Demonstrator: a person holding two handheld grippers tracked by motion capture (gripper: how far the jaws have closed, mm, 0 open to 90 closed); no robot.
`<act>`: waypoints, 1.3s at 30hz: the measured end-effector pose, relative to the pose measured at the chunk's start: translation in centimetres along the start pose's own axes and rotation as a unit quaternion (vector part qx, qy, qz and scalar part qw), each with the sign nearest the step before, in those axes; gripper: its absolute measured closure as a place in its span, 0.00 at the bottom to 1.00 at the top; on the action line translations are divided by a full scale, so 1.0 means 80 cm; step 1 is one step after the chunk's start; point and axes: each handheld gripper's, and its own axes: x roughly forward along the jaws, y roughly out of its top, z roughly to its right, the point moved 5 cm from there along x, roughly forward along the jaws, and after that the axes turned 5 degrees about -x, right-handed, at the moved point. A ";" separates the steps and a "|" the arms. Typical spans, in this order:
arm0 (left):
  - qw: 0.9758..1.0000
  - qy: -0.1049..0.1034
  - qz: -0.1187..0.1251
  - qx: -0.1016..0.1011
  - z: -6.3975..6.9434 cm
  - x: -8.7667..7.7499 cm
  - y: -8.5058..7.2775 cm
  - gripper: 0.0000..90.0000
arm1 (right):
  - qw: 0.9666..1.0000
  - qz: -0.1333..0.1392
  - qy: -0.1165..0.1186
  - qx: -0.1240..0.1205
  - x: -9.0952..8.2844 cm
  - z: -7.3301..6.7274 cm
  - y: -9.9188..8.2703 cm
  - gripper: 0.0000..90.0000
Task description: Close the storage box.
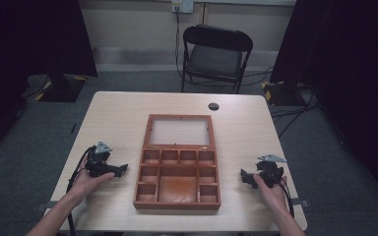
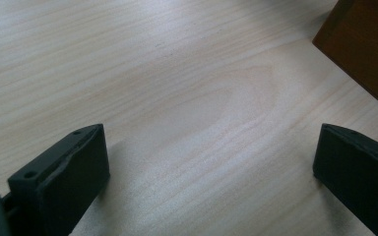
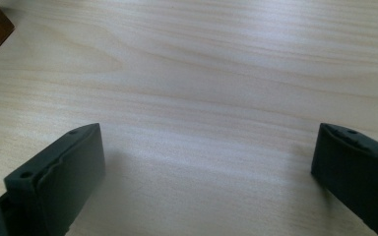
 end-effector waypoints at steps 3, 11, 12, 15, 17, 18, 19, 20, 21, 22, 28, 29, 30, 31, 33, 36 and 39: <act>1.000 0.001 -0.004 0.001 0.000 0.000 0.000 0.00 | 1.000 0.000 0.000 0.001 0.000 0.000 0.000 0.00; 1.000 0.005 0.003 -0.018 -0.001 -0.005 0.002 0.14 | 1.000 -0.005 0.011 -0.002 -0.002 0.000 0.000 0.00; 1.000 0.006 0.002 -0.014 -0.001 -0.006 0.002 0.14 | 1.000 -0.005 0.011 -0.002 -0.002 0.000 0.000 0.00; 1.000 0.003 -0.002 -0.014 0.000 -0.006 0.003 0.17 | 1.000 -0.012 0.017 -0.003 -0.003 -0.002 0.001 0.02; 1.000 -0.004 -0.001 -0.019 0.002 -0.006 0.004 0.17 | 1.000 -0.013 0.026 -0.012 -0.006 -0.004 0.004 0.14; 1.000 -0.011 -0.003 -0.019 0.003 -0.007 0.005 0.18 | 0.999 -0.010 0.031 -0.011 -0.008 -0.005 0.005 0.18; 1.000 -0.018 -0.004 -0.021 0.005 -0.007 0.006 0.19 | 0.999 -0.014 0.035 -0.005 -0.009 -0.007 0.008 0.15; 0.999 -0.022 -0.005 -0.026 0.007 -0.007 0.007 0.19 | 0.999 -0.011 0.037 -0.006 -0.009 -0.007 0.010 0.17; 0.999 -0.022 -0.005 -0.026 0.007 -0.007 0.007 0.19 | 0.999 -0.011 0.037 -0.006 -0.009 -0.007 0.010 0.17; 0.999 -0.023 -0.006 -0.023 0.007 -0.008 0.009 0.19 | 0.999 -0.008 0.045 -0.006 -0.010 -0.010 0.012 0.17; 0.999 -0.016 0.010 -0.026 0.007 -0.016 0.027 0.20 | 0.997 0.017 0.068 -0.042 -0.013 -0.022 0.034 0.18; 0.999 -0.017 0.015 -0.026 0.008 -0.016 0.031 0.20 | 0.997 0.017 0.068 -0.042 -0.013 -0.022 0.034 0.18; 0.999 -0.015 0.026 -0.028 0.008 -0.018 0.035 0.21 | 0.996 0.019 0.067 -0.046 -0.014 -0.023 0.038 0.19; 0.999 -0.020 0.022 -0.030 0.008 -0.019 0.039 0.21 | 0.996 0.032 0.069 -0.055 -0.014 -0.026 0.049 0.19; 0.999 -0.021 0.020 -0.021 0.008 -0.020 0.042 0.22 | 0.995 0.037 0.071 -0.051 -0.014 -0.027 0.053 0.19; 0.999 -0.019 0.033 -0.020 0.006 -0.024 0.057 0.22 | 0.995 0.041 0.076 -0.050 -0.010 -0.030 0.067 0.19; 0.998 -0.003 0.063 -0.029 0.002 -0.027 0.069 0.23 | 0.995 0.039 0.083 -0.047 -0.002 -0.035 0.078 0.19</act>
